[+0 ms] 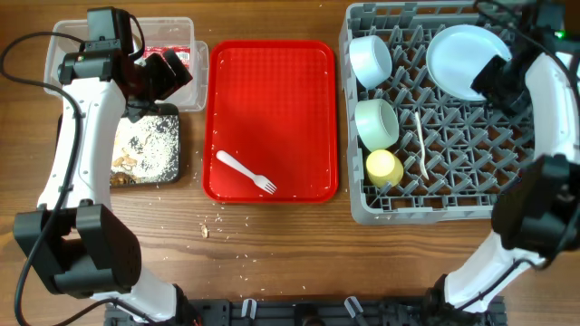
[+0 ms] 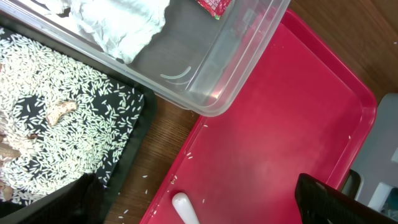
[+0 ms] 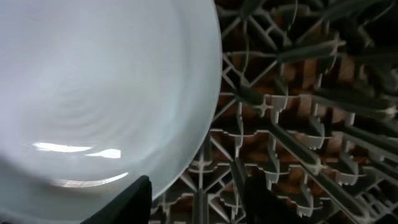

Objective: Sort waste into correct bins and load items into the dishwasher rack

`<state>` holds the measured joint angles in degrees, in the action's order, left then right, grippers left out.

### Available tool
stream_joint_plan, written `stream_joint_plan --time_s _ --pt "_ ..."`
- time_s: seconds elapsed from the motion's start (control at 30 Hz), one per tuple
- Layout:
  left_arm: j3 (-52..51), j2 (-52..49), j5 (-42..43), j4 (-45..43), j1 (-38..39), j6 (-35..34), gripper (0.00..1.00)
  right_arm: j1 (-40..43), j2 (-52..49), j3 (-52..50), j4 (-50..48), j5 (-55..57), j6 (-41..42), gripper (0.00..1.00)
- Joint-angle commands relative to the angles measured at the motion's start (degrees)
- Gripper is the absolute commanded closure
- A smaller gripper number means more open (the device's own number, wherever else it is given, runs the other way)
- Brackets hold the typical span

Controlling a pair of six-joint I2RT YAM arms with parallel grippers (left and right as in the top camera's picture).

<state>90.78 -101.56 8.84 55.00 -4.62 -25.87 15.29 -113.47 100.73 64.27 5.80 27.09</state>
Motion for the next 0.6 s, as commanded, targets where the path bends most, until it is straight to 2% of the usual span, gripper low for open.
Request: stream_joint_plan --time_s 0.0,0.17,0.3,0.57 --pt "0.6 0.6 -0.5 -0.1 0.0 0.1 0.00 1.0 -2.3 -2.2 -2.0 1.0 1.8 0.53" --pt "0.6 0.6 -0.5 -0.1 0.0 0.1 0.00 1.3 -2.4 -3.7 -9.5 1.8 1.8 0.61" --pt "0.6 0.6 -0.5 -0.1 0.0 0.1 0.00 1.3 -2.4 -3.7 -10.4 1.8 1.4 0.87" --pt "0.6 0.6 -0.5 -0.1 0.0 0.1 0.00 1.3 -2.5 -7.9 -13.9 1.8 1.3 0.96"
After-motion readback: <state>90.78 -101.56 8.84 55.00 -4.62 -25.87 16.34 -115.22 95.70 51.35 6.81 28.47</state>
